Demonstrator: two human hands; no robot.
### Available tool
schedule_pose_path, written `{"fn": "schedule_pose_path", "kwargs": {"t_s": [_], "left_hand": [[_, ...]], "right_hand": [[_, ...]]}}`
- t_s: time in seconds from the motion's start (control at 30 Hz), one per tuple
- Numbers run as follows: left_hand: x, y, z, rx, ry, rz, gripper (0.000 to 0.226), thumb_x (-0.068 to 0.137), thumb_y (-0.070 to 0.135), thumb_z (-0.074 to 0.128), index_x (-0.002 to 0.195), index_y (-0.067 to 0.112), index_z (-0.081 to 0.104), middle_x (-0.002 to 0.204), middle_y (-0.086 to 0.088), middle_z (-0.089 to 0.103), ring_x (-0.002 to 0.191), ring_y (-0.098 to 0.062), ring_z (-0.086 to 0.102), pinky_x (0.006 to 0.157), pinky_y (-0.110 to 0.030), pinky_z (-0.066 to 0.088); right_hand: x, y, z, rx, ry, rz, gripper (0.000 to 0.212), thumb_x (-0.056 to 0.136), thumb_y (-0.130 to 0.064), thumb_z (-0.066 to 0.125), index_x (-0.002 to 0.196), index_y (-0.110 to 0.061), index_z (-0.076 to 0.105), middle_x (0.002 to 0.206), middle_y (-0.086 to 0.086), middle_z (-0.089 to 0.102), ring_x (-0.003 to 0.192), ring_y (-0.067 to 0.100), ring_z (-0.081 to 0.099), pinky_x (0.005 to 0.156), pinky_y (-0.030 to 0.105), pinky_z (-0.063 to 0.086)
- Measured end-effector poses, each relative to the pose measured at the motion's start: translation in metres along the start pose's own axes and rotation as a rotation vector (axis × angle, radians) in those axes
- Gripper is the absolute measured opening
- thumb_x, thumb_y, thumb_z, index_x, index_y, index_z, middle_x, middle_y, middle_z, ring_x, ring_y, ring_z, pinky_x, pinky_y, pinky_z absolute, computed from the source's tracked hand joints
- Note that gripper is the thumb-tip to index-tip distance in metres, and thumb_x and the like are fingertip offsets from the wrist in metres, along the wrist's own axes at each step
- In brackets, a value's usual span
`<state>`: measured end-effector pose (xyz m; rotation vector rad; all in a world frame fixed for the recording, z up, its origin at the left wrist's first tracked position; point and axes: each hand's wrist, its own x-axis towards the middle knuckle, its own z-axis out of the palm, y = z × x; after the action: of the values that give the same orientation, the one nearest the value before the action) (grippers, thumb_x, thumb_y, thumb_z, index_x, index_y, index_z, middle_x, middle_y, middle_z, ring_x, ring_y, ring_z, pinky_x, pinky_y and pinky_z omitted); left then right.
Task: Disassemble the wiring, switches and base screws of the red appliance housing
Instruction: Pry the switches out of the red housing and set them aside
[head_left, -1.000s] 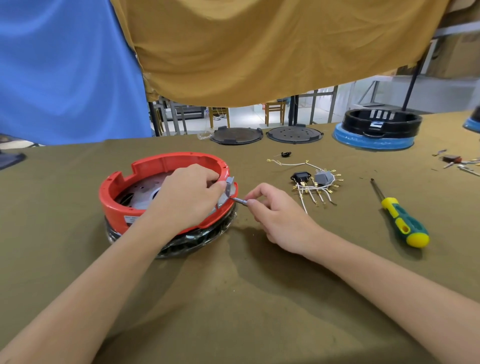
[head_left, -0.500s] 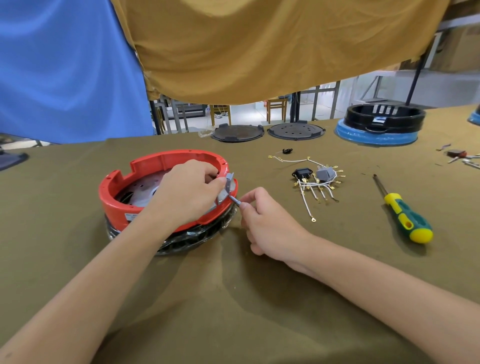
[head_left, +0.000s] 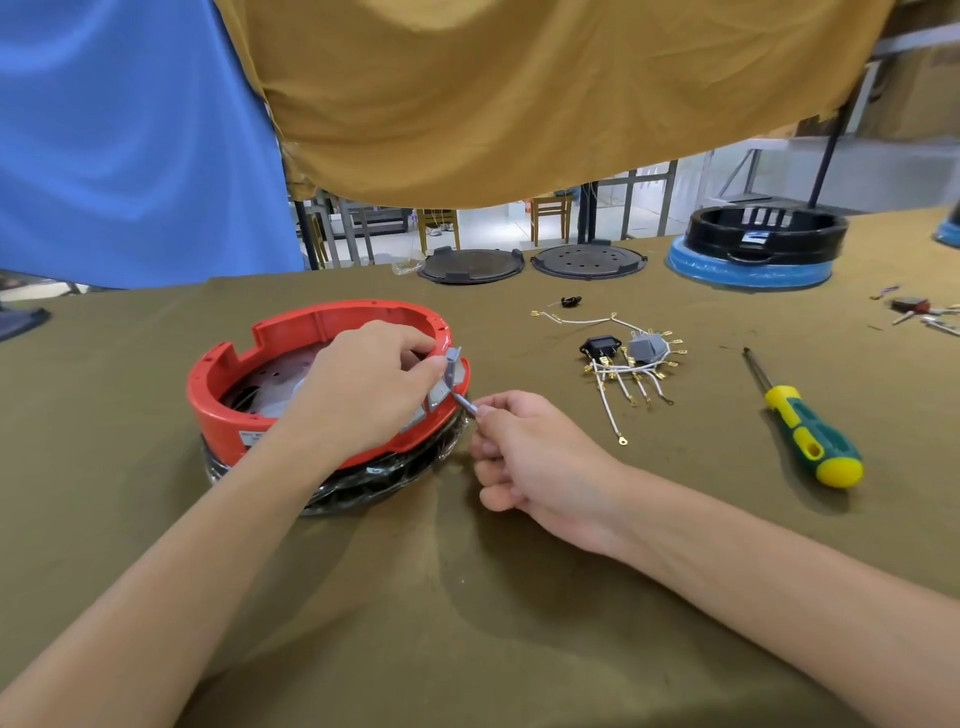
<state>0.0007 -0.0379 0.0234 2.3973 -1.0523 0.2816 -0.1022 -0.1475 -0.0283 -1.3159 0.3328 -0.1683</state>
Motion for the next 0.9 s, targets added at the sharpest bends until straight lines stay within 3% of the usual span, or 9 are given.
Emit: {"fn": "schedule_pose_path", "kwargs": {"t_s": [0.2,0.33,0.47,0.57,0.67,0.77,0.83,0.9], "left_hand": [[0.0,0.0,-0.002,0.01,-0.043,0.009,0.033,0.097,0.036,0.053,0.097,0.009,0.071,0.091,-0.007,0.074,0.091,-0.026,0.066,0.083,-0.046,0.053],[-0.004,0.002,-0.007,0.011,-0.091,0.022,0.044,0.091,0.047,0.047,0.1,0.011,0.071,0.084,-0.008,0.072,0.081,-0.028,0.064,0.077,-0.047,0.053],[-0.004,0.001,-0.007,0.012,-0.093,0.037,0.032,0.091,0.036,0.052,0.102,0.013,0.071,0.087,-0.005,0.073,0.082,-0.026,0.066,0.079,-0.047,0.054],[-0.002,-0.001,-0.008,0.021,-0.13,0.07,0.025,0.091,0.03,0.055,0.103,0.014,0.071,0.083,-0.002,0.073,0.079,-0.022,0.066,0.077,-0.045,0.054],[0.001,-0.011,-0.01,0.041,-0.203,0.131,0.027,0.092,0.028,0.057,0.107,0.007,0.066,0.093,-0.008,0.073,0.085,-0.024,0.065,0.082,-0.043,0.052],[0.005,-0.021,-0.015,-0.04,-0.267,0.156,0.019,0.092,0.026,0.062,0.107,0.017,0.07,0.093,0.004,0.074,0.081,-0.007,0.063,0.07,-0.022,0.049],[0.007,-0.026,-0.018,-0.089,-0.296,0.149,0.028,0.092,0.031,0.065,0.119,0.037,0.067,0.094,0.024,0.07,0.084,0.013,0.061,0.064,-0.009,0.045],[0.009,-0.029,-0.018,-0.122,-0.299,0.138,0.039,0.09,0.036,0.068,0.128,0.041,0.06,0.1,0.031,0.065,0.086,0.02,0.059,0.067,-0.006,0.043]], "right_hand": [[0.0,0.001,0.0,-0.015,0.03,-0.011,0.016,0.107,-0.011,0.033,0.113,-0.01,0.048,0.064,-0.003,0.038,0.043,0.006,0.027,0.036,0.018,0.025],[0.002,0.0,-0.001,0.021,-0.004,0.008,0.017,0.106,-0.008,0.032,0.106,-0.011,0.049,0.062,-0.003,0.037,0.044,0.006,0.025,0.036,0.018,0.023],[0.003,0.0,-0.002,0.061,-0.113,0.047,0.023,0.107,-0.009,0.031,0.088,-0.017,0.042,0.059,-0.005,0.035,0.044,0.006,0.022,0.035,0.016,0.021],[0.004,0.001,-0.003,0.083,-0.153,0.082,0.022,0.108,-0.011,0.034,0.089,-0.017,0.041,0.058,-0.005,0.038,0.043,0.005,0.024,0.034,0.015,0.023],[0.004,-0.002,-0.005,0.109,-0.143,0.082,0.019,0.108,-0.01,0.035,0.091,-0.016,0.044,0.058,-0.004,0.037,0.042,0.005,0.024,0.033,0.015,0.022],[0.003,-0.004,-0.006,0.068,-0.117,0.073,0.017,0.108,-0.01,0.035,0.094,-0.014,0.045,0.057,-0.004,0.036,0.041,0.004,0.024,0.033,0.015,0.021],[0.003,-0.005,-0.006,0.058,-0.11,0.07,0.017,0.108,-0.009,0.034,0.094,-0.014,0.044,0.059,-0.003,0.035,0.042,0.004,0.023,0.033,0.014,0.02],[0.002,-0.009,-0.008,0.115,-0.107,0.091,0.017,0.107,-0.007,0.035,0.094,-0.011,0.045,0.06,-0.002,0.035,0.043,0.004,0.023,0.032,0.014,0.02]]}}
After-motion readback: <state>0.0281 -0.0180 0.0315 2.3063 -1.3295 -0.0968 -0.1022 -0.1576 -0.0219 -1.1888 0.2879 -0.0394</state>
